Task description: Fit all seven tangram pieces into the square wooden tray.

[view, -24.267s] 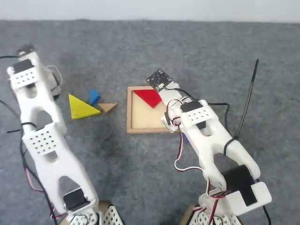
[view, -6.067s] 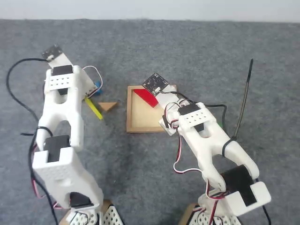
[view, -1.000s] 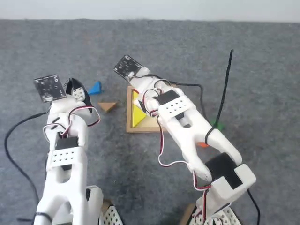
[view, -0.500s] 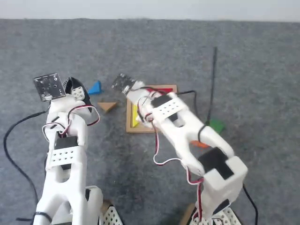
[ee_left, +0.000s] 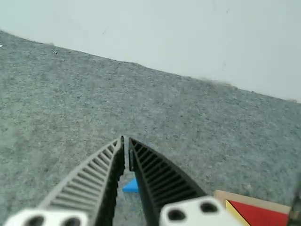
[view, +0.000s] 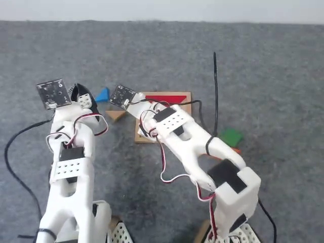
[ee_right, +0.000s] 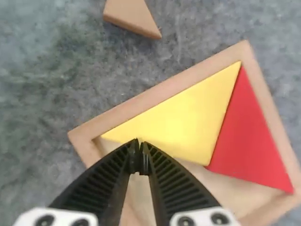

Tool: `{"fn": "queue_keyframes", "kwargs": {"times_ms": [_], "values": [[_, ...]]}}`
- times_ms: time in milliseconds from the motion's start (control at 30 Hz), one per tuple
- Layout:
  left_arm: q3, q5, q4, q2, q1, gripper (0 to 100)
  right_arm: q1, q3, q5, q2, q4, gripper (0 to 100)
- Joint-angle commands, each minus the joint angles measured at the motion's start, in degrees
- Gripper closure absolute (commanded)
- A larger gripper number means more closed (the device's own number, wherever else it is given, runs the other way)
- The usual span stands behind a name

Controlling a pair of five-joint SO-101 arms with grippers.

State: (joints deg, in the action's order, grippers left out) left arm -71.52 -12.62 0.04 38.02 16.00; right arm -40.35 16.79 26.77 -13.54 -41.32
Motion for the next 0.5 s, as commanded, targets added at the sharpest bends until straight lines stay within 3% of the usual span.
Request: {"fn": "queue_keyframes", "kwargs": {"times_ms": [0,267,467], "values": [[3.3,-0.26,-1.32,0.26,0.26,99,2.77,-1.67,0.53,10.59,-4.26,99.1],[3.21,-0.18,-1.23,0.26,0.0,99,11.65,4.31,0.09,25.98,-12.79,97.6],[4.18,-0.53,6.33,5.27,-0.26,99,15.69,12.31,-8.09,23.43,-4.18,75.2]]}}
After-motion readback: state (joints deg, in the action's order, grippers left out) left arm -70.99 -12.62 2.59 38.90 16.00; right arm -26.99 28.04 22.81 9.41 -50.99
